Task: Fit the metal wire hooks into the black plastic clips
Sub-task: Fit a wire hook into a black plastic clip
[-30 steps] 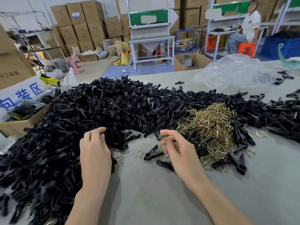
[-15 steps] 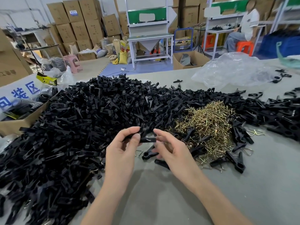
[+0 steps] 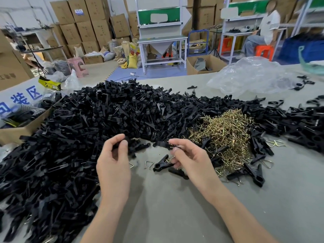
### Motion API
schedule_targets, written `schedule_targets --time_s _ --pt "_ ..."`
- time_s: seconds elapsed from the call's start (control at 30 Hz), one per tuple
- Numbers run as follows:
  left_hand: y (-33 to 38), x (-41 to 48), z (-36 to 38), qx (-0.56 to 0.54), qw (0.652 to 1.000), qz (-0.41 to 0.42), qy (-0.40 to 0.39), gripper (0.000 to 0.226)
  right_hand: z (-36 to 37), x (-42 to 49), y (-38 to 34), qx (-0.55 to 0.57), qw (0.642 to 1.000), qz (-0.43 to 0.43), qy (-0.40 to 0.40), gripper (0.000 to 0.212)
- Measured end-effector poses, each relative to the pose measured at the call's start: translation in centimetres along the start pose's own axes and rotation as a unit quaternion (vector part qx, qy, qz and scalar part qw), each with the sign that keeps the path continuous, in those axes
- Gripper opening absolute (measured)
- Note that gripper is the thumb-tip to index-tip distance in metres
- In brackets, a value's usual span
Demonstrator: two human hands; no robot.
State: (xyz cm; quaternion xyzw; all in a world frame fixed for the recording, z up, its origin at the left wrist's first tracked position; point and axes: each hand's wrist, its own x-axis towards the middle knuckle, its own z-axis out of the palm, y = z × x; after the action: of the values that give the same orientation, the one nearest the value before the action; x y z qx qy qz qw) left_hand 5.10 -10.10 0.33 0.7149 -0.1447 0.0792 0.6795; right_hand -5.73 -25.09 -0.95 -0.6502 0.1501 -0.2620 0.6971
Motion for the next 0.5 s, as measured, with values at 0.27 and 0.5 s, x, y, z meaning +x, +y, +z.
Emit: schedule_targets --time_s 0.27,0.5 --pt "0.6 -1.1 0.8 0.001 0.998 0.014 -0.054 0.006 -0.2 -0.1 -0.4 0.024 1.000 0.005 -0.005 0.018" --pt "0.3 -1.3 1.1 -0.051 0.977 -0.040 -0.204 0.016 -0.3 0.3 -0.4 0.107 0.993 0.039 0.003 0.016"
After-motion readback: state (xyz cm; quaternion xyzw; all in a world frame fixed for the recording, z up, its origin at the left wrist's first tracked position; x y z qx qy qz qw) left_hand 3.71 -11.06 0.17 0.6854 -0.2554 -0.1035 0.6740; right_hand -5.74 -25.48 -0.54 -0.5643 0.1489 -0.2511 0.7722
